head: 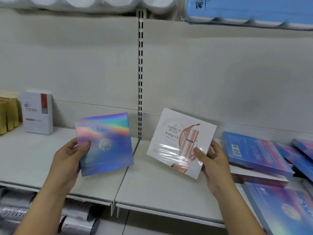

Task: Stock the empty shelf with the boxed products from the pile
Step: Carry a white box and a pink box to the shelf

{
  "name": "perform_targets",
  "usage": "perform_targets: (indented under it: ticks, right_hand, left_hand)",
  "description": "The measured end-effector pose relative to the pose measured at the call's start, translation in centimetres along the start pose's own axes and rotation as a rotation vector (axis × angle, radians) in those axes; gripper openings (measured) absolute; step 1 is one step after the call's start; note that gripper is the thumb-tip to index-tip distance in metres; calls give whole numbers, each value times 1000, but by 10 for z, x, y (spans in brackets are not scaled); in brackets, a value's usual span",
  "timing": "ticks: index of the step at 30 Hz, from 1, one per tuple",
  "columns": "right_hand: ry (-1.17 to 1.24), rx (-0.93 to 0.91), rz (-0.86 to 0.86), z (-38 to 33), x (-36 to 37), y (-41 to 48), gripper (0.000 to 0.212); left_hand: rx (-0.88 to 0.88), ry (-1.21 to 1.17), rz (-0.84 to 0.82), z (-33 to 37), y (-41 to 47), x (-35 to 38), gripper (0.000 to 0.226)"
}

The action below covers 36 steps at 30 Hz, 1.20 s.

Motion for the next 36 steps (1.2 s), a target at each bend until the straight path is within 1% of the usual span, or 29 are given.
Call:
perform_targets:
  ticks: [2, 6, 11, 12, 14, 15, 17, 19, 22, 26, 28, 30, 34, 36]
  right_hand:
    - [3, -7, -61, -1, 11, 0, 45]
    - [25, 5, -172, 3, 40, -9, 48]
    - [47, 29, -299, 11, 87, -23, 34]
    - [51, 30, -322, 10, 98, -27, 34]
    - [53, 32, -364, 9, 122, -34, 35]
    - [60, 34, -386, 9, 135, -38, 36]
    - [68, 34, -424, 9, 162, -46, 40]
    - [71, 31, -447, 12, 192, -54, 42]
    - [73, 18, -453, 20, 242, -68, 43]
    - [112, 17, -419, 35, 310, -88, 53]
    - [116, 16, -409, 41, 338, -97, 48]
    - [110, 9, -389, 46, 361, -103, 40]
    - [123, 5, -346, 56, 393, -106, 51]
    - [118, -4, -332, 59, 405, -100, 44]
  left_hand:
    - [14, 2, 36, 12, -8, -19, 19]
    - [54, 57, 110, 30, -29, -56, 19]
    - [76, 65, 157, 51, -41, -103, 20]
    - [84, 55, 162, 57, -43, -113, 26]
    - [89, 51, 176, 65, -44, -136, 53]
    - [91, 52, 187, 69, -43, -148, 54]
    - [98, 51, 214, 73, -39, -174, 34]
    - [102, 39, 249, 75, -31, -203, 27]
    - [112, 28, 261, 79, -12, -253, 28]
    - [97, 35, 231, 84, 21, -319, 24]
    - [87, 32, 216, 86, 36, -345, 22]
    - [80, 20, 204, 88, 51, -366, 21]
    - [69, 16, 179, 89, 84, -397, 21]
    - [54, 14, 159, 86, 100, -406, 22]
Point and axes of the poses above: each hand's wrist, its own y-axis towards the middle knuckle, its own x-axis out of the palm, z = x × y, the point moved 4 cm from there along y, towards the middle knuckle, and after that the axes turned 3 degrees about z, right-handed, at the moved point
